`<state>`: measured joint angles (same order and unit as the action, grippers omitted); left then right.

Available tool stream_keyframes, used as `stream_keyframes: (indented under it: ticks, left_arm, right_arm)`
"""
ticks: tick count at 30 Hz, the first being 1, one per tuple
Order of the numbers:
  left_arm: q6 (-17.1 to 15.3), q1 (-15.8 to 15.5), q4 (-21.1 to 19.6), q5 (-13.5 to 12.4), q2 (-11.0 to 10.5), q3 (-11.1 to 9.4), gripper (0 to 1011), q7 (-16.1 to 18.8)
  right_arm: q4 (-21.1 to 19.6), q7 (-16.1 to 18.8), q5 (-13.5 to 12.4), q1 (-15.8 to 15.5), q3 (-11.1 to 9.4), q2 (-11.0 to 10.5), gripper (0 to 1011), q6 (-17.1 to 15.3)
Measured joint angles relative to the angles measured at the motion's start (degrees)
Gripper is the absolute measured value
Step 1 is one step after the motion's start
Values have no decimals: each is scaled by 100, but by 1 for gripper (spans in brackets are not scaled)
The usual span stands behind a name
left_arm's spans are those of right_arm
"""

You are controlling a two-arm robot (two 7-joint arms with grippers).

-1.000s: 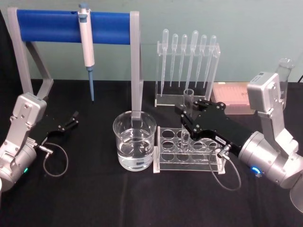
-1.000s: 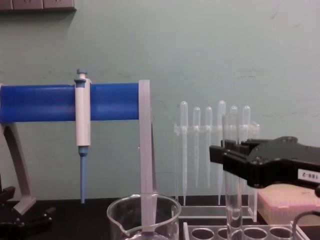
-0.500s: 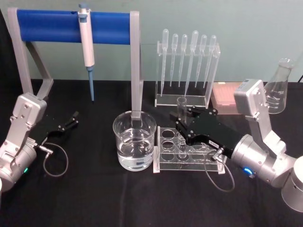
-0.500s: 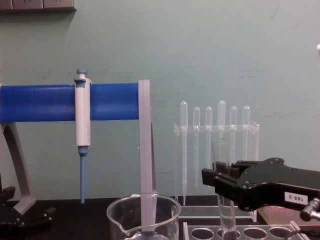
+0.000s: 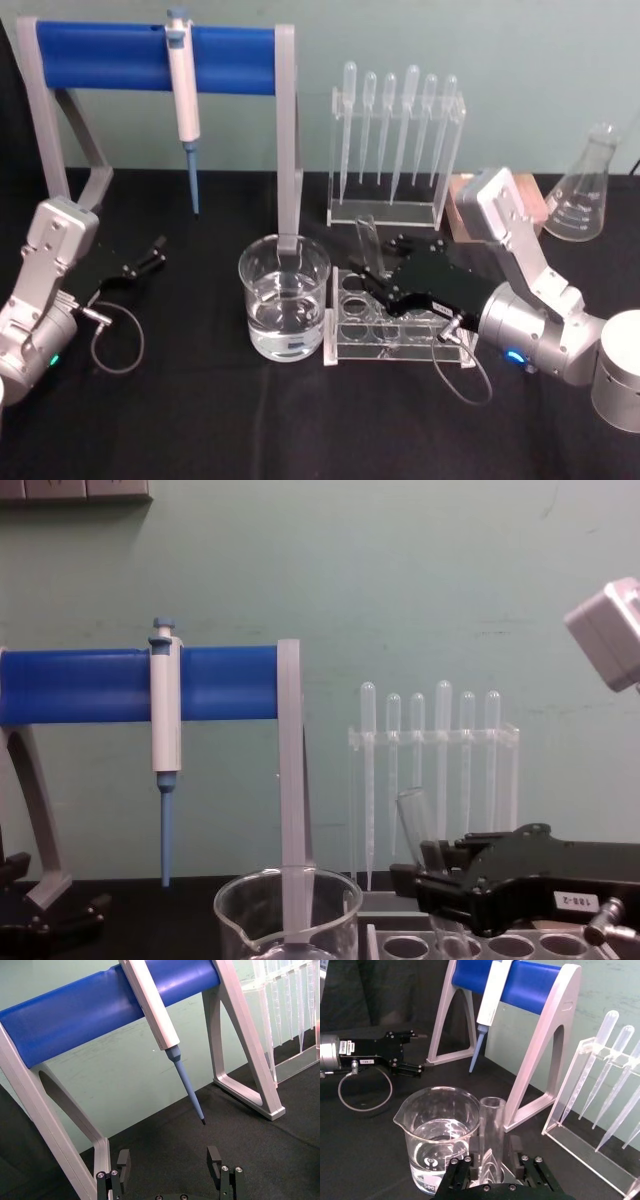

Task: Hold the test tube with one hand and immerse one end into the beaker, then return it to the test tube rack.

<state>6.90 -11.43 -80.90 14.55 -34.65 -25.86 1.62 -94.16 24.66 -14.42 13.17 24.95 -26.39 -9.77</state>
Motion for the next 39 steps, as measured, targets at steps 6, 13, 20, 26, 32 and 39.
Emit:
stream_keyframes:
  ticks: [6,13,20,26,32,39]
  left_arm:
    - [0,-1,0,0,0,1,1000,0]
    - [0,0,0,0,0,0,1000,0]
    - [0,0,0,0,0,0,1000,0]
    - [0,0,0,0,0,0,1000,0]
    - [0,0,0,0,0,0,1000,0]
    - [0,0,0,0,0,0,1000,0]
  right_arm:
    - [-452,-225,61,-365,-143,-153,542,-202]
    - [-1298,-582,91,-1255,-597,-458,759,-292]
    - [-1517,-1071,224,-1970,-1171,-467,948,160]
    - [-1172,-1959,699,-2076,-1539,-97,1002,401]
    - [-609,-2783,1292,-1840,-1644,319,1003,467]
    - [-16,-3163,1655,-1625,-1590,674,1003,563]
